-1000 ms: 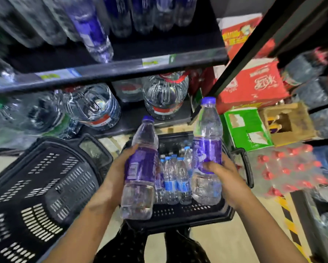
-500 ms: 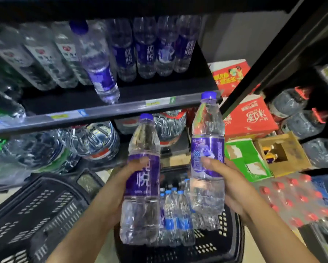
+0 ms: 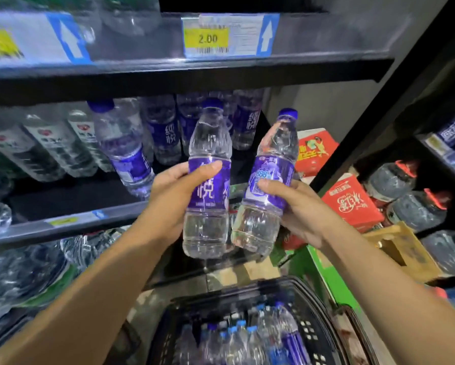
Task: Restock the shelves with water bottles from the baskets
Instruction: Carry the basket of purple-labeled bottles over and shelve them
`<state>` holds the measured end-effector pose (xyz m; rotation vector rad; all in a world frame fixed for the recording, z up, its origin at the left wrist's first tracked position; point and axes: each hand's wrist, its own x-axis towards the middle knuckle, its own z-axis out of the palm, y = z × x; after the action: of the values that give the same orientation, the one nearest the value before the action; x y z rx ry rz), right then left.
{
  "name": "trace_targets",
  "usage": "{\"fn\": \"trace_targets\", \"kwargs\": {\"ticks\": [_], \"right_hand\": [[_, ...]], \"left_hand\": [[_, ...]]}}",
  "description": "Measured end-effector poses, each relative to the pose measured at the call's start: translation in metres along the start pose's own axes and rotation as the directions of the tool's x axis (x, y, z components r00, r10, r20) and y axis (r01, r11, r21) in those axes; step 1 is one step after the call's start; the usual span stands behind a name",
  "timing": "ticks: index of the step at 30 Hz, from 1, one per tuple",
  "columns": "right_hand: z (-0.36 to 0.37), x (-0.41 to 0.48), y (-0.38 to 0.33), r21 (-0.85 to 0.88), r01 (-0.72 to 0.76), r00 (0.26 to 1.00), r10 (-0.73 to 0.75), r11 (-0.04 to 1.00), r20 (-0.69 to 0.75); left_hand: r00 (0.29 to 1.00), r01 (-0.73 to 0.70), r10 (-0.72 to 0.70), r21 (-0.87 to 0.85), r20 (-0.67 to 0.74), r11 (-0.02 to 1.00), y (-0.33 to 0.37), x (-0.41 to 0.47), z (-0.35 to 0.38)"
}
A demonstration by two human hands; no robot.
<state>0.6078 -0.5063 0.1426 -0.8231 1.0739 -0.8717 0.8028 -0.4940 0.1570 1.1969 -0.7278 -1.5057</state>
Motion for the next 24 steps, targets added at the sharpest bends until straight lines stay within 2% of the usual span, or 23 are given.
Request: {"fn": "trace_targets", "kwargs": {"ticks": [2,5,10,14,19,24], "right_hand": [[-0.004,0.016,0.001,0.064,0.025,1.000,-0.026,0.998,0.009],[-0.011,0.039,0.004,0.068,0.048,0.999,-0.049,0.997,0.015],[-0.013,0.075,-0.002,-0.050,0.193,0.974,-0.198,0.980,-0.108],[-0.010,0.095,-0.018,-0.186,0.312,0.903,-0.352,0.932,-0.247],[-0.008,0.115,-0.023,-0.348,0.423,0.766,-0.535,0.837,-0.357],[0.001,0.134,0.004,-0.521,0.380,0.697,-0.607,0.764,-0.382]], "left_hand": [[0.999,-0.033,0.033,-0.012,0.007,0.999,0.000,0.014,0.002],[0.997,-0.073,0.073,-0.026,0.017,0.997,-0.001,0.035,0.005],[0.992,-0.128,0.128,-0.001,-0.011,0.992,-0.001,0.072,0.003],[0.988,-0.152,0.152,-0.007,0.026,0.988,0.001,0.092,0.000],[0.973,-0.229,0.232,-0.108,0.008,0.967,-0.005,0.116,0.004],[0.944,-0.328,0.327,-0.006,-0.030,0.945,-0.029,0.130,0.002]]}}
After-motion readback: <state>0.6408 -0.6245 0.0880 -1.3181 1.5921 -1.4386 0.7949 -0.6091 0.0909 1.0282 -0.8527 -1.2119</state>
